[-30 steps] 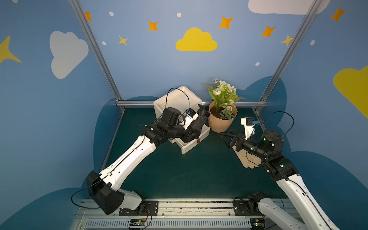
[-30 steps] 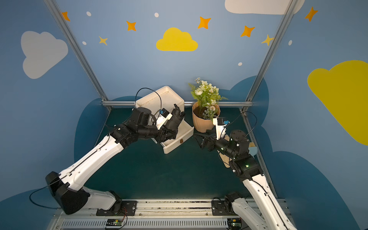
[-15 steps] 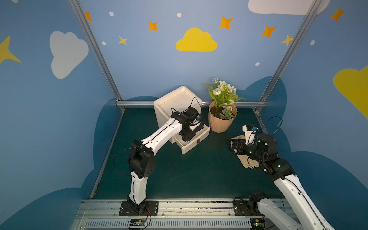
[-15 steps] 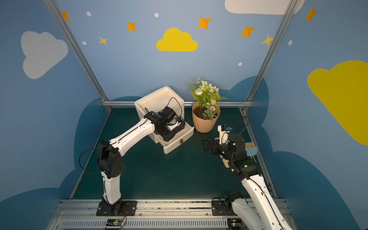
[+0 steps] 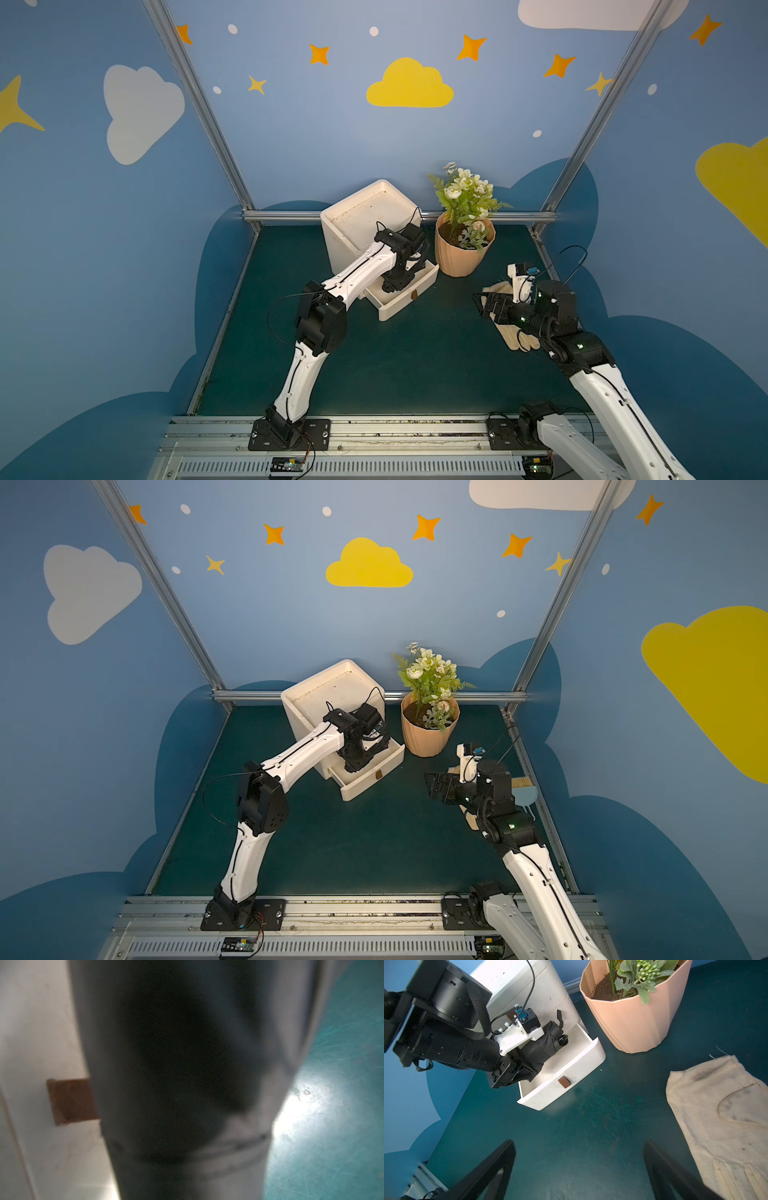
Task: Place the umbrella in the drawer by color
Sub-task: Place the umbrella in the drawer.
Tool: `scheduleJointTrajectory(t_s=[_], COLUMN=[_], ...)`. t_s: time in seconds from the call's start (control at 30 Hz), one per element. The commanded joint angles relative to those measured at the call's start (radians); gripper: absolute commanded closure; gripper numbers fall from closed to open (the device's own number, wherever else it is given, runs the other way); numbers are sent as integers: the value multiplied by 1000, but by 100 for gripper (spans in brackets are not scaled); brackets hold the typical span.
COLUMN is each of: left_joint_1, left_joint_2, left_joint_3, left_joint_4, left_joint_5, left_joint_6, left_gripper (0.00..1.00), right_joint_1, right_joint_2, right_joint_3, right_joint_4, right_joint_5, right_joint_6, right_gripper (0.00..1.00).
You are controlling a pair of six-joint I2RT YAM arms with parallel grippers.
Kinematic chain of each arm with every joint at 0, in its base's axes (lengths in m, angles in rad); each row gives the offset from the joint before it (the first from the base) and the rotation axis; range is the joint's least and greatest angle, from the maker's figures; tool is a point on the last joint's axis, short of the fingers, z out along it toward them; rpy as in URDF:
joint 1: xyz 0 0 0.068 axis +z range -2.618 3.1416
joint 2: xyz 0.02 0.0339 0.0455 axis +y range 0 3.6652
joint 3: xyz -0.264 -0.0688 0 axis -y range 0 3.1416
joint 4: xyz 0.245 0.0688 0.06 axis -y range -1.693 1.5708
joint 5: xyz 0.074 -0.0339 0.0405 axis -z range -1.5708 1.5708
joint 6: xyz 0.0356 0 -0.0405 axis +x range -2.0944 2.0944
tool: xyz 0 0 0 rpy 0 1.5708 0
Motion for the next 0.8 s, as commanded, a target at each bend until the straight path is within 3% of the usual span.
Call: scheduleJointTrajectory(t_s=[0.0,0.43,0.77], left_joint_1=[2,2,4], left_joint_2=[5,-39,-74], left_joint_3=[41,47,20], left_joint_4=[-24,-39,-50], left_joint_5=[-29,-37,-45], left_joint_6=[-21,-15,-28], left_gripper=[56,34,31], right_joint_1=[-12,-84,-87], right_joint_2=[-7,63,88], right_joint_3=[-15,-49,-101], right_joint_4=[-17,23,86], right_joint_5=[-15,-146,-190], right_joint_6=[-3,25,54], right_gripper=[2,2,2])
